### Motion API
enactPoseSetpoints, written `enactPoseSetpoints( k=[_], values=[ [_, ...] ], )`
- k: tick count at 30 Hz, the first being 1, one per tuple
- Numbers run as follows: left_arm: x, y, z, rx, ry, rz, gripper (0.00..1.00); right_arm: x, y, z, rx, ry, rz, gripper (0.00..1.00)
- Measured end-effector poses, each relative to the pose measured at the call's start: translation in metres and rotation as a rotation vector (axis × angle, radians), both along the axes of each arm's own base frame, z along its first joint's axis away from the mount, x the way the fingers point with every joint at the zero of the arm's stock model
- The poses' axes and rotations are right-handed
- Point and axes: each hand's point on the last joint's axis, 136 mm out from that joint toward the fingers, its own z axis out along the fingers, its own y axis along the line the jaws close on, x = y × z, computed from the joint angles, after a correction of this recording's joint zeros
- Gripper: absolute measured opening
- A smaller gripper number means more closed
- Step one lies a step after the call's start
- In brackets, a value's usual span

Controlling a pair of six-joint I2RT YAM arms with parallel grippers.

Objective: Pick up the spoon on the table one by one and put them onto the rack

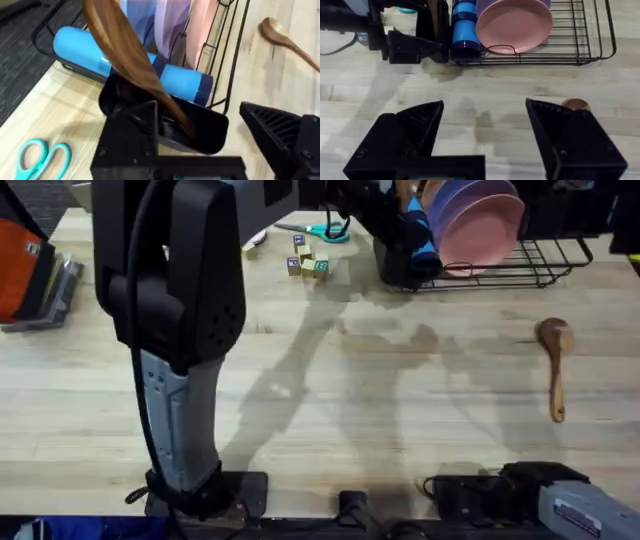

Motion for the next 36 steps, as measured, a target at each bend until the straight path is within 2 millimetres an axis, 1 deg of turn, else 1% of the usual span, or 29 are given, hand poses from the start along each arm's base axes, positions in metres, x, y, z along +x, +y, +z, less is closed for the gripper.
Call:
enactPoseSetpoints(
  k=[3,5,8,11,14,16,20,22,26,31,34,36],
  values=[
    [0.001,0.009,-0.001,0.016,0.029,0.014,0.993,0.000,0.000,0.000,0.000,0.000,0.000,0.996],
    [0.004,0.019,0.003,0.027,0.039,0.026,0.994,0.000,0.000,0.000,0.000,0.002,0.000,0.996],
    [0.010,0.038,0.018,0.053,0.036,0.042,0.995,-0.001,0.000,-0.002,0.000,0.008,0.000,0.997],
    [0.018,0.060,0.038,0.099,0.010,0.073,0.995,-0.004,0.000,-0.004,0.000,0.022,0.000,0.997],
    [0.021,0.081,0.053,0.163,-0.009,0.108,0.995,-0.006,0.000,-0.007,0.000,0.037,0.000,0.996],
    [0.020,0.091,0.059,0.208,-0.014,0.126,0.993,-0.007,0.000,-0.007,0.000,0.040,0.000,0.996],
    [0.013,0.106,0.071,0.289,-0.015,0.157,0.993,-0.007,0.000,-0.007,0.000,0.040,0.000,0.997],
    [0.009,0.112,0.081,0.318,-0.021,0.170,0.992,-0.007,0.000,-0.007,0.000,0.039,0.000,0.997],
    [0.006,0.119,0.098,0.340,-0.043,0.189,0.994,-0.007,0.000,-0.007,-0.001,0.040,0.000,0.996],
    [-0.002,0.129,0.099,0.365,-0.019,0.201,0.994,-0.007,0.000,-0.007,-0.005,0.040,0.004,0.996],
    [-0.006,0.140,0.102,0.381,-0.012,0.210,0.996,-0.007,0.000,-0.007,-0.012,0.039,0.010,0.996],
    [-0.008,0.149,0.109,0.384,-0.022,0.221,0.996,-0.007,0.000,-0.007,-0.015,0.039,0.014,0.996]
  ],
)
